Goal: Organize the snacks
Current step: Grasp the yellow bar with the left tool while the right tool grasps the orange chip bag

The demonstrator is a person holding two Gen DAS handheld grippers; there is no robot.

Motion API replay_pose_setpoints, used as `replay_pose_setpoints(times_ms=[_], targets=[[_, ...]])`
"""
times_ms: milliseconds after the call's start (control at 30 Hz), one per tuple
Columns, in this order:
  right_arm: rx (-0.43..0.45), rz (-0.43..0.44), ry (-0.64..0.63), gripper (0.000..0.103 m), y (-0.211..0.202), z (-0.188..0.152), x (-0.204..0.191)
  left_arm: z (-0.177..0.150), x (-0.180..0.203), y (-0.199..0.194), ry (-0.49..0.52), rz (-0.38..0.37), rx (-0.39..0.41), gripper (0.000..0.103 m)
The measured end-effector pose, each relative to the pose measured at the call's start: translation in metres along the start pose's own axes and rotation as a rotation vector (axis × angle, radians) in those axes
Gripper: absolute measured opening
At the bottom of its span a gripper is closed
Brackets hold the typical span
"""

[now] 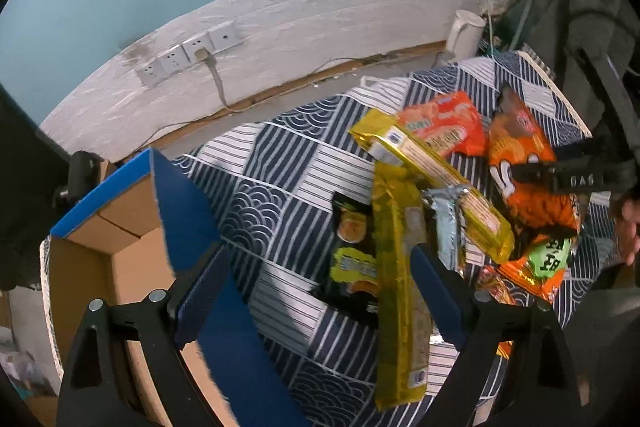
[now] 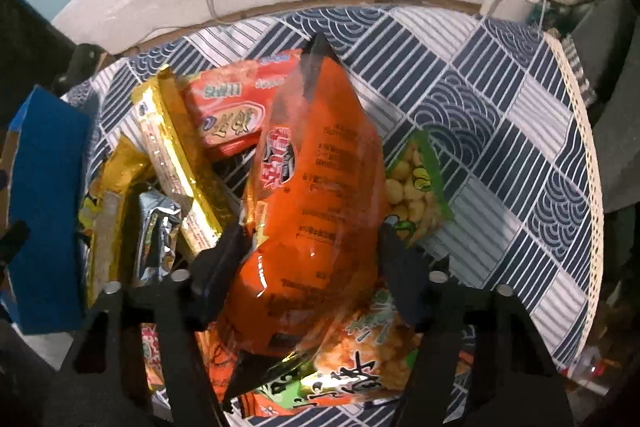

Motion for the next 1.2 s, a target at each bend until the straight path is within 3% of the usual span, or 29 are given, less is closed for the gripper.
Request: replay_pose_setpoints(times_ms=[100,267,367,567,733,900,967,1200], targets=[[0.043,-0.006,-0.035,0.056,-0.011,0.001,-0.003,-0.004,0.011,0.006,0.020,-0.005,-0.021,0.093],[0.134,-0.006,-0.056,0.056,-0.037,0.009,0.000,-0.017,0.031,0.025,0.002,-0.046,-0.095,0.093],[0.189,-0.006,-0.050,0.056,-0.052,0.018,0.007,-0.024,0.038,0.037,0.011,-0.030,-0.127,0.093],[0.219,0.020,-0.006,0.056,-0.065,0.025,0.024,-0.035,0.053,0.051,0.020,-0.037,-0.172,0.093],[0.213,0.041,0.006,0.056,-0.065,0.019,0.032,-0.038,0.061,0.065,0.091,0.019,-0.187,0.092],[0.213,0.049,-0.004,0.056,-0.066,0.013,0.034,-0.045,0.063,0.074,0.086,0.013,-0.206,0.059],[0.214,0.049,-0.004,0.056,-0.067,0.012,0.035,-0.044,0.063,0.071,0.083,-0.006,-0.197,0.034],[0.234,0.051,-0.004,0.056,-0.075,0.012,0.036,-0.040,0.059,0.059,0.037,-0.044,-0.174,0.029]])
Point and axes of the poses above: each gripper's, at about its wrist camera, not at the fingertips, and y roughly the way its jaws point, x to its right, z to its top, the point moved 9 cm from there along y, roughly the way its jaws point, and after that the axes turned 4 degrees about y, right-handed, at the moved point
